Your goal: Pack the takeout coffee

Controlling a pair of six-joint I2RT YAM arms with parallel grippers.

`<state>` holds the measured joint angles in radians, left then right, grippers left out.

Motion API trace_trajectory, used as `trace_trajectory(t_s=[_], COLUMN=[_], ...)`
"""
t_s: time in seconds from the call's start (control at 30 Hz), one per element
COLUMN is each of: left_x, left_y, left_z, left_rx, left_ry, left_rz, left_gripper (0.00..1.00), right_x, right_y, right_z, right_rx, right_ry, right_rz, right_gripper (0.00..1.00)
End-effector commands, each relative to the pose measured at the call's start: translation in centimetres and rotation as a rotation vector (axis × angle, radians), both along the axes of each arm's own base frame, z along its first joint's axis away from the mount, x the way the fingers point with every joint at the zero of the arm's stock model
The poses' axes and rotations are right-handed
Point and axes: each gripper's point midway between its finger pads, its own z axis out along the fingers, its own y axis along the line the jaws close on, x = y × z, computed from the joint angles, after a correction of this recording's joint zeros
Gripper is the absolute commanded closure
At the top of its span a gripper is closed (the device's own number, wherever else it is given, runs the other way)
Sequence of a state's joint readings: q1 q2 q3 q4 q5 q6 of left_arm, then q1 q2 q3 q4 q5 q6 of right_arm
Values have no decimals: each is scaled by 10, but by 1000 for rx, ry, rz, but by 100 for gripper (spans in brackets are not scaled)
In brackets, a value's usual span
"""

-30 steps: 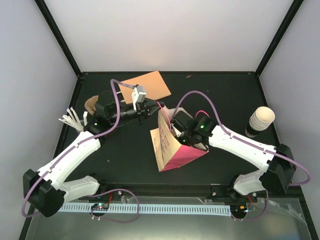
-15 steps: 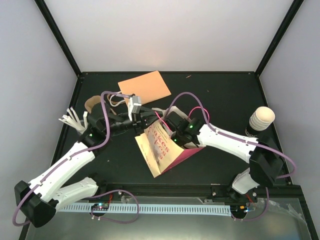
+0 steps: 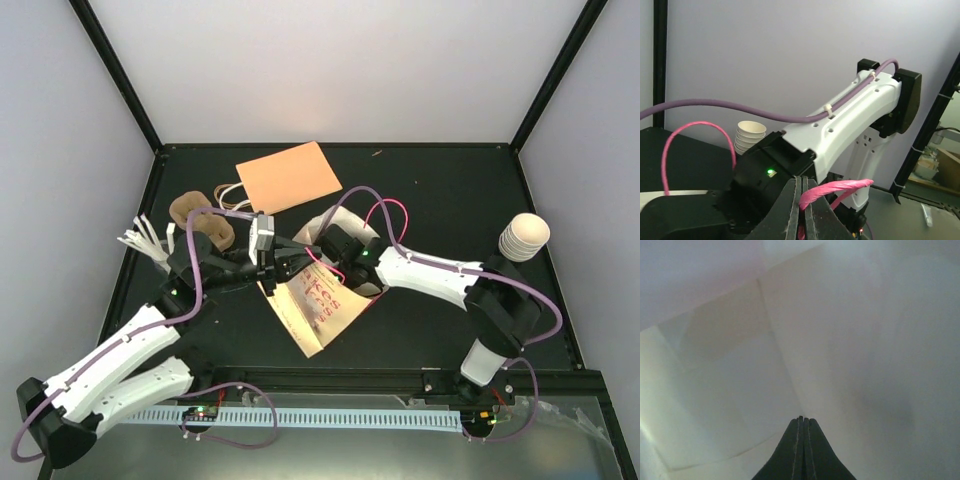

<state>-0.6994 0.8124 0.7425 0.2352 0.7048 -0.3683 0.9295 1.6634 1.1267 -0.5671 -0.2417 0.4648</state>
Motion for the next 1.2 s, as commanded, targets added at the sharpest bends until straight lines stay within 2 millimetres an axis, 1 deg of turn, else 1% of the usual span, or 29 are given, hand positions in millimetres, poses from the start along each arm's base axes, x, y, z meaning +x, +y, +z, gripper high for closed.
trace_trajectory(t_s=[0.0,0.1,0.2,0.4,0.5,0.6,0.67,0.77,0.83,0.9,0.97,1.0,1.03,1.13,1.17], left_x=[-12,-20,-28,-37,-43,-46,-46,-39,-37,-36,-35,-35,-35,-27,-24], left_y=[3,6,7,-5,-13,-20,-23,-26,-26,-25,-22,-20,-17,-3,3], left_z=[13,20,25,19,14,9,3,-7,-14,-19,-23,-24,-23,-20,-19], left_rx=[-41,-55,-68,-60,-54,-47,-43,-36,-33,-32,-23,-14,-9,2,9], left_ry=[-5,-13,-13,11,24,42,66,119,150,168,181,183,181,198,210], left_rz=[-4,-10,-26,-66,-88,-101,-102,-76,-64,-58,-43,-31,-17,76,115], left_gripper=[98,99,98,98,98,98,98,99,99,97,79,68,55,23,17], right_x=[25,33,41,50,55,61,61,57,51,45,38,36,34,29,27], right_y=[-1,-10,-15,-17,-27,-54,-75,-103,-114,-119,-117,-117,-116,-114,-113], right_z=[4,9,22,54,64,61,52,38,33,30,26,24,22,14,11], right_rx=[-33,-67,-65,-16,-50,-204,-326,-480,-514,-513,-488,-480,-475,-463,-458], right_ry=[-47,-81,-107,-140,-199,-267,-286,-284,-277,-270,-252,-246,-241,-219,-213], right_rz=[-90,-127,-140,-140,-123,-106,-91,-80,-72,-54,-21,-12,-6,14,21], right_gripper=[99,99,99,99,99,99,99,99,99,99,99,99,99,99,99])
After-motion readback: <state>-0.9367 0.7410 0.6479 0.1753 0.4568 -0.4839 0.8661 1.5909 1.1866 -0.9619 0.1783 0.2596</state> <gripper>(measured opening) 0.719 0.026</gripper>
